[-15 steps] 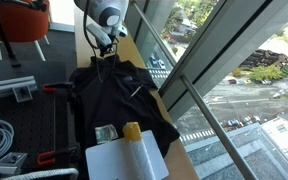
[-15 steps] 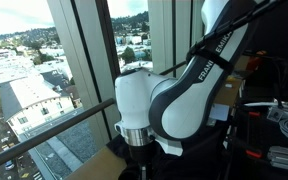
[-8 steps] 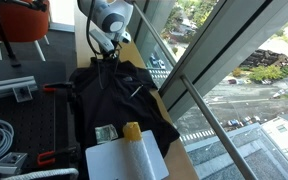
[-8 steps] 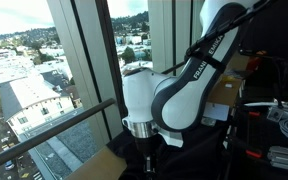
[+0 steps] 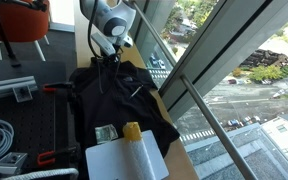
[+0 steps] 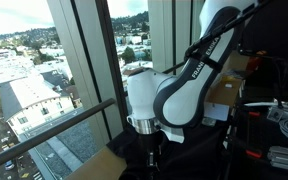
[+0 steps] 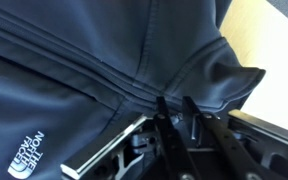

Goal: Close the zip of the jersey

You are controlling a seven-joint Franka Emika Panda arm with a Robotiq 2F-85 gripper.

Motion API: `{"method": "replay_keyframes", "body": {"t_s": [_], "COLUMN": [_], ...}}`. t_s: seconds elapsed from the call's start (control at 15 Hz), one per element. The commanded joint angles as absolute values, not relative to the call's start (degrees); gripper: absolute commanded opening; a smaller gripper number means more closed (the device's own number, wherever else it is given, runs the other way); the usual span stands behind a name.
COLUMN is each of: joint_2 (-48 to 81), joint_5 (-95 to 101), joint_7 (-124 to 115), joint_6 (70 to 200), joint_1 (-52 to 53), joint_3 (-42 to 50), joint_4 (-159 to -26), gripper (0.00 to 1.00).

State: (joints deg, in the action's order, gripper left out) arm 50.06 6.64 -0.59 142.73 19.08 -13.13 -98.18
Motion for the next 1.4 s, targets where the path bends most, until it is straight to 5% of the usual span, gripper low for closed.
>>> {"method": "replay_keyframes", "body": {"t_s": [0.0,0.4,1.33], "joint_2": [46.8,37.0,8.4], "joint_5": [5.7,5.9,0.2], "joint_7": [0.1,-0.3,3.5], "joint_6": [141.7,142.5,139.7], "joint_1": [18.8,16.3,4.6], "joint_3": [-12.8,-11.6,-6.9], "joint_4": [-101.0,-109.4,-129.5], "gripper": [0.55,0.98,1.0]}}
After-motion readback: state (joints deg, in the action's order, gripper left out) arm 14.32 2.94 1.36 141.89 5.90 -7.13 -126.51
